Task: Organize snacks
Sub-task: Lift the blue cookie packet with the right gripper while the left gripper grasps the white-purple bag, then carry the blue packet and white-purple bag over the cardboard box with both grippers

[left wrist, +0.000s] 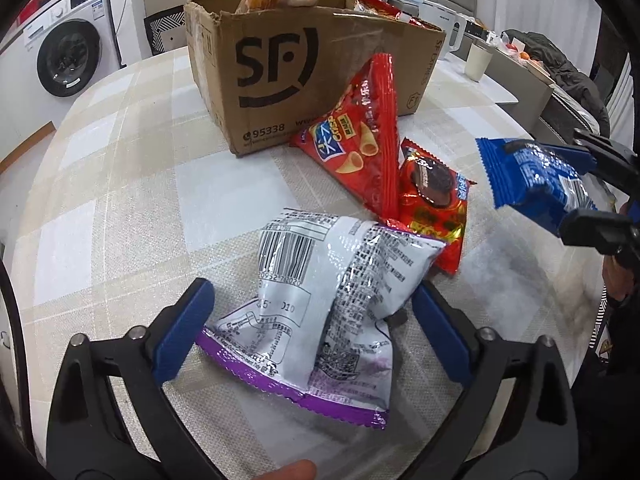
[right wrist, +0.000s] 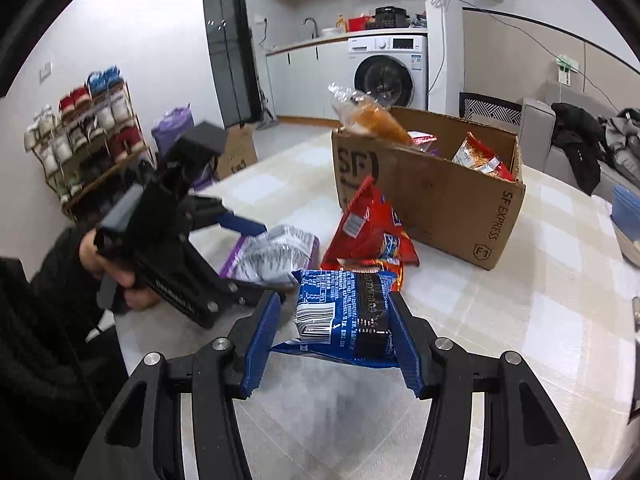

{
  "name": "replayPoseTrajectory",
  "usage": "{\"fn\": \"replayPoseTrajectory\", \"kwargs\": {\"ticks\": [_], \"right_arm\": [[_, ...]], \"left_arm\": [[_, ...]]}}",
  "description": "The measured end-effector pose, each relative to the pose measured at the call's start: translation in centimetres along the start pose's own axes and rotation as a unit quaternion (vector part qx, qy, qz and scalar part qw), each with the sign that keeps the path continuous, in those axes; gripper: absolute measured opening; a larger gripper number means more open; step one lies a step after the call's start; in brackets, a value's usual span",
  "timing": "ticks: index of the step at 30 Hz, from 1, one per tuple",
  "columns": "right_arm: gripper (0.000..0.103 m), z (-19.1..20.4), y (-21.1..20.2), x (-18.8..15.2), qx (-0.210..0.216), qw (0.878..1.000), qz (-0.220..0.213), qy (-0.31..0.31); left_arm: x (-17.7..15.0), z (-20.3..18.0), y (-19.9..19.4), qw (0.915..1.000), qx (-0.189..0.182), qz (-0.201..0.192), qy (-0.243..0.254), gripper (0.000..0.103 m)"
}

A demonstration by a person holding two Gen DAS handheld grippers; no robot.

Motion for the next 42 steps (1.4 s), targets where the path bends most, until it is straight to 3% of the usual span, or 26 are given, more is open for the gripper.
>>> {"fn": "replayPoseTrajectory", "kwargs": {"ticks": [4,9,23,31,42], "right_arm": [[0.055,-0.4,0.0,0.3,-0.003,1.0,-0.01,0.015],[0.055,-0.7,-0.2,0.6,-0.01,0.999,-0.021,0.029],[0.055,-2.2,-1.9,1.4,-0.032,0.996,-0.065,0.061],[0.055,-2.4,-2.5,2.2,-0.043,0.993,-0.085,0.073],[0.055,-4.0,-3.8,4.2,-0.078,0.983,-0.122,0.111]], "left_arm": [[0.2,0.0,-0.2,1.0,0.002,-0.002,0.009,0.064],[0.2,0.6,-0.7,0.9999,-0.011,-0.007,-0.003,0.054],[2.2,0.6,-5.9,0.9959,-0.01,-0.083,-0.034,0.054],[3.6,0.9,-10.4,0.9887,0.0,-0.137,-0.062,0.054],[5.5,2.2,-12.9,0.982,0.012,-0.164,-0.093,0.054]]}}
Point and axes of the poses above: each gripper's, at about its wrist camera, not at the fingertips, and y roughly the way its jaws point, z to its left, x to its top, the point moved 4 cm from there along y, roughly the way its jaws point, and after that the axes turned 3 degrees about -z, right-handed, at the moved point
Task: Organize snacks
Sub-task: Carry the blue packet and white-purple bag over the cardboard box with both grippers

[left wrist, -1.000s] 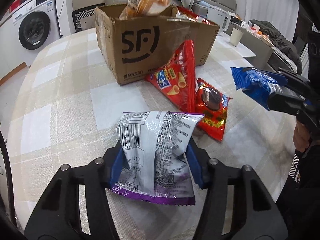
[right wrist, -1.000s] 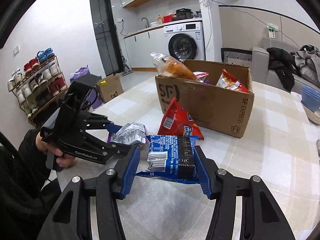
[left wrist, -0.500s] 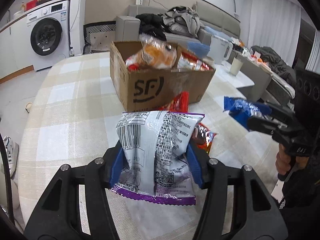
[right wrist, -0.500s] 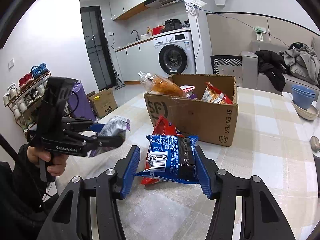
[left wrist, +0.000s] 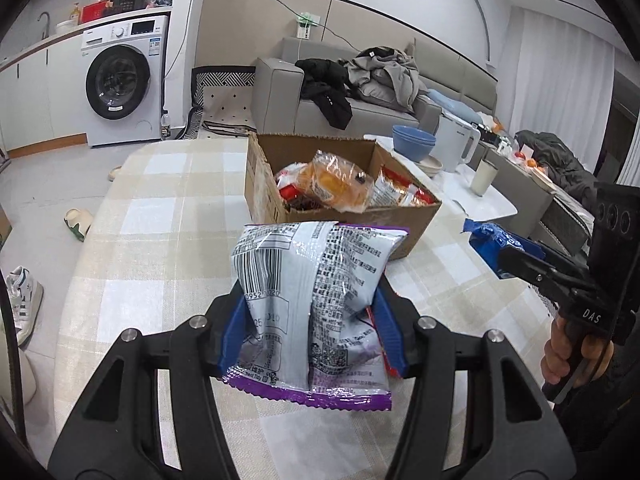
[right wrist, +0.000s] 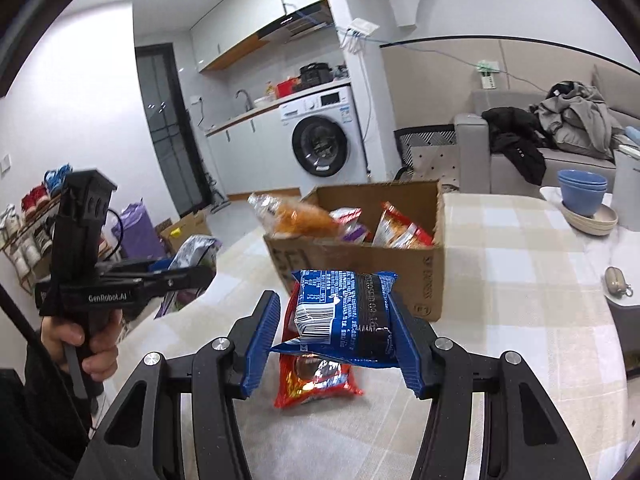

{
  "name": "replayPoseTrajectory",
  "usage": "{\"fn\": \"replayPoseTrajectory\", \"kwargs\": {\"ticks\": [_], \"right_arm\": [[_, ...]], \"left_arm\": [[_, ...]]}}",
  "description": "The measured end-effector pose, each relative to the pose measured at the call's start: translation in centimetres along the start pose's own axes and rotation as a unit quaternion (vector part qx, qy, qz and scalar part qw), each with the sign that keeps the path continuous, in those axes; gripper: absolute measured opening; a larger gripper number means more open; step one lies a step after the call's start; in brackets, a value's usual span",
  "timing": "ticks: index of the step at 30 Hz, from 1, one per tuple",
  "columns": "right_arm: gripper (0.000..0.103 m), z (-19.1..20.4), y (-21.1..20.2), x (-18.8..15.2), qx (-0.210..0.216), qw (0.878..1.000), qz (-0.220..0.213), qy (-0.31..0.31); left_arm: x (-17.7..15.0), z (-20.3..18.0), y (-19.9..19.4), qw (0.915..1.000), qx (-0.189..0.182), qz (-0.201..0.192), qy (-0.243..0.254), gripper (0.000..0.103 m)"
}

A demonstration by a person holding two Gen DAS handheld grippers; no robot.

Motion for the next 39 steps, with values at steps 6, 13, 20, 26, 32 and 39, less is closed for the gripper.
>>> {"fn": "replayPoseTrajectory", "kwargs": {"ticks": [6,13,20,26,32,39], "right_arm": [[0.055,-0.3,-0.3,1.4,-0.015,1.0,-0.015,0.011],[0.055,-0.4,-0.1,1.9,-0.028,0.999,-0.017,0.011],[0.055,-1.0,0.6,2.7,-0.045,0.998,-0.027,0.02],[0.055,-1.6,1.0,2.7,-0.051,0.998,-0.018,0.02],[0.055,-2.2,1.7,0.0,-0.059,0.997,0.051,0.007],[0.056,-3.0,3.7,-5.4,-0.06,0.986,0.157,-0.01]], "left_arm": [[1.4,-0.1,0.4,1.0,-0.005,-0.005,0.0,0.054],[2.7,-0.7,2.0,0.9999,-0.006,0.002,0.012,0.054],[4.3,-1.6,4.3,0.9997,-0.02,0.002,0.015,0.054],[5.9,-2.7,6.3,0.9993,-0.031,0.002,0.019,0.054],[7.3,-3.8,7.6,0.9986,-0.037,-0.006,0.037,0.054],[9.3,-5.4,10.9,0.9978,-0.05,-0.006,0.043,0.053]]}}
Point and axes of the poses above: each gripper's, at about its wrist camera, not at the fingertips, and y roughly the way its jaws point, z to its left, x to its top, the point moved 4 cm from there along y, roughly the way its jaws point, and after that the axes turned 3 degrees about -z, right-handed, at the moved point
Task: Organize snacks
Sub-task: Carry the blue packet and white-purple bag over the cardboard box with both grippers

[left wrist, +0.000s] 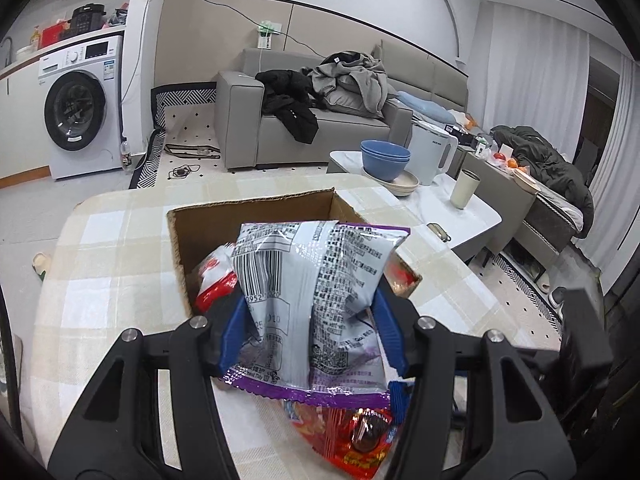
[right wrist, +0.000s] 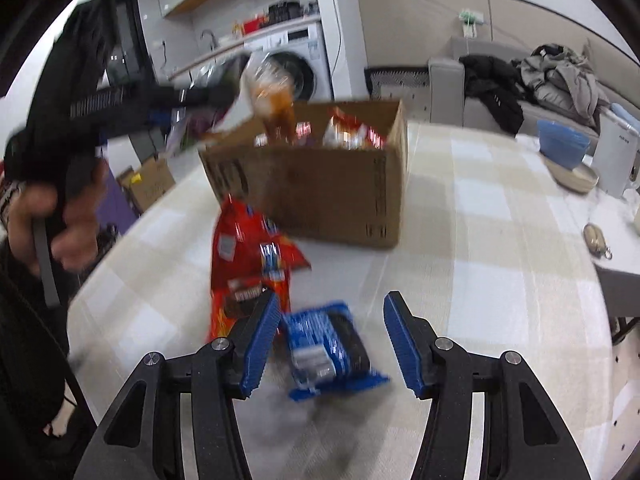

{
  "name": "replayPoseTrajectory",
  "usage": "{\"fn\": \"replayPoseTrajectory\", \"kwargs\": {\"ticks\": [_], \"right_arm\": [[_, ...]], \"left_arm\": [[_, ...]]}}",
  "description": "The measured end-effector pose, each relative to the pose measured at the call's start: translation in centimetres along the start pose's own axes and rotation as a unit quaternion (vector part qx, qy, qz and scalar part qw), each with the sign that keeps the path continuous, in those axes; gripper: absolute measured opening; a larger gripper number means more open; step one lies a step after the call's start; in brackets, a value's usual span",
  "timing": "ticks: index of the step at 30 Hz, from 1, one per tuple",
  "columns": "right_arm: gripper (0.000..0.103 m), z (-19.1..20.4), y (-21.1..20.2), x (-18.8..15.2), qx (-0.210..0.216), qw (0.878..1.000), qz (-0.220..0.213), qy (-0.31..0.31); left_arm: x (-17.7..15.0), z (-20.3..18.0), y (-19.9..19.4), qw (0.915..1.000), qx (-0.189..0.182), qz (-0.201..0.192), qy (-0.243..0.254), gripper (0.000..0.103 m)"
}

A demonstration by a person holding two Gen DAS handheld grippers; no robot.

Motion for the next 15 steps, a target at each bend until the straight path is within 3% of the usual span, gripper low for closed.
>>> {"fn": "replayPoseTrajectory", "kwargs": {"ticks": [7,9,15], "right_arm": [[0.055,0.2,1.9,-1.5,0.019,0.999,0.033,-0.015],[0.044,0.6,2.0,-1.6,0.018,0.999,0.031,-0.032],[0.044,1.4,0.4,-0.4,0.036,0.998,-0.021,-0.043]], "left_arm": [[0.7,0.4,3.6,0.9996,0.016,0.021,-0.004,0.053],[0.6,0.5,3.9,0.9996,0.018,0.024,-0.004,0.054],[0.0,1.4,3.4,0.9993,0.03,0.021,-0.006,0.054]]}}
Point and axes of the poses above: each gripper's, at about its wrist camera, not at the fingertips, and y roughly the way its jaws point, z to its left, x to its top, the point moved 4 cm from there along y, roughly the way its jaws point, and after that the axes turned 3 degrees about -z, right-handed, at the moved point
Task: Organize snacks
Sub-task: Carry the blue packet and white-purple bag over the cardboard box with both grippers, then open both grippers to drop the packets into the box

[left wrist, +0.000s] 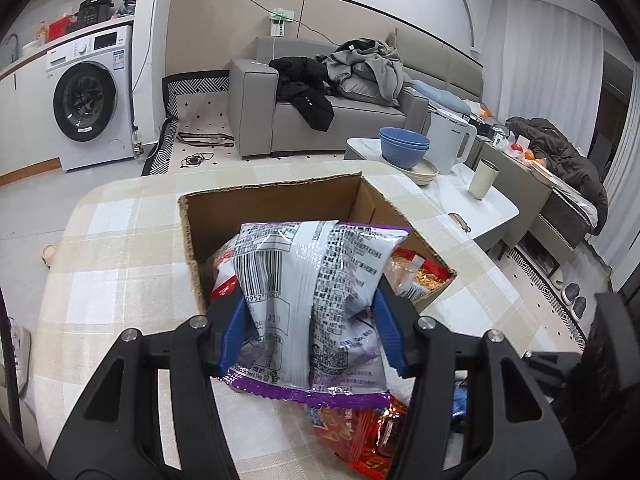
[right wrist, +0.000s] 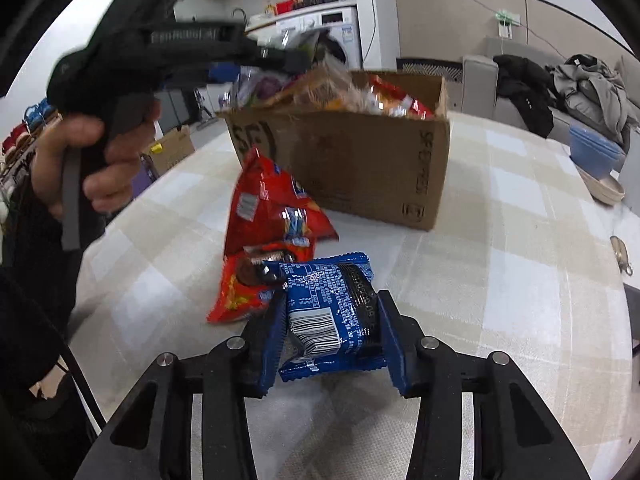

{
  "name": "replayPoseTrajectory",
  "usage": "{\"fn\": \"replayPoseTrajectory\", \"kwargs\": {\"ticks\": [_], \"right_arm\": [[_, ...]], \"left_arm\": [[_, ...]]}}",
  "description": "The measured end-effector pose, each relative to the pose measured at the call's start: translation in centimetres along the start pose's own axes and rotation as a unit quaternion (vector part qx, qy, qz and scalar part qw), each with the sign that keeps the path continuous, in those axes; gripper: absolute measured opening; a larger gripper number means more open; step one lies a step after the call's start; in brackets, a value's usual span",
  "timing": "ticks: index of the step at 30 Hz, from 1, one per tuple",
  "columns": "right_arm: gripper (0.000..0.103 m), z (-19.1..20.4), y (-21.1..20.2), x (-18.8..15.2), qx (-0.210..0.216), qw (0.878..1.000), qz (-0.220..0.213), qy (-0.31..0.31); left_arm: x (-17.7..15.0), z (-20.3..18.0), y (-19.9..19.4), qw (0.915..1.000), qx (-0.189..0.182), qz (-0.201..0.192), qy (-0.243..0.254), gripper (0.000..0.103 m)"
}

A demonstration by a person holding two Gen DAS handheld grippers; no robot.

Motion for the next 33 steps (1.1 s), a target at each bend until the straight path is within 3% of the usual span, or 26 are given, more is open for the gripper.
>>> {"fn": "replayPoseTrajectory", "kwargs": {"ticks": [8,16,20,23,24,27,30,31,33], "right_arm": [[0.044,0.6,-3.5,4.4,0.004,0.995,-0.098,0.006],[0.044,1.1,-3.6,5.9,0.0,0.993,-0.114,0.011],[0.044,0.3,-3.9,7.2,-0.021,0.99,-0.134,0.029],[0.044,-0.4,-2.8,9.0,-0.04,0.987,-0.147,0.042],[0.044,-0.4,-2.4,9.5,-0.044,0.987,-0.149,0.043],[0.044,-0.3,-0.5,11.3,-0.056,0.985,-0.156,0.041],[0.044,-0.3,1.3,12.9,-0.072,0.984,-0.157,0.037],[0.045,-0.5,1.8,13.3,-0.074,0.984,-0.158,0.038],[0.052,-0.7,2.4,13.9,-0.079,0.984,-0.157,0.04]], "left_arm": [[-1.3,0.9,-0.3,0.9999,0.011,0.01,-0.005,0.054],[0.2,0.9,1.0,0.9998,0.018,0.008,0.004,0.055],[-0.1,0.8,1.3,0.9999,0.007,0.011,0.008,0.058],[-0.1,1.1,1.7,0.9998,0.014,0.014,0.003,0.069],[0.0,1.4,1.9,0.9997,0.02,0.013,-0.002,0.077],[0.3,2.0,2.2,0.9995,0.029,0.008,-0.012,0.082],[0.5,2.3,2.5,0.9992,0.038,0.01,-0.011,0.101],[0.5,2.8,2.4,0.9981,0.061,0.005,-0.01,0.102],[0.3,3.3,2.3,0.9982,0.058,0.008,-0.01,0.102]]}}
Point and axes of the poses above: each gripper's, at about its wrist camera, not at the fingertips, and y roughly the way its jaws point, z to its left, x to its top, the point moved 4 cm from there along y, roughly the way its jaws point, and after that the axes turned 3 degrees about -z, right-handed, at the moved point
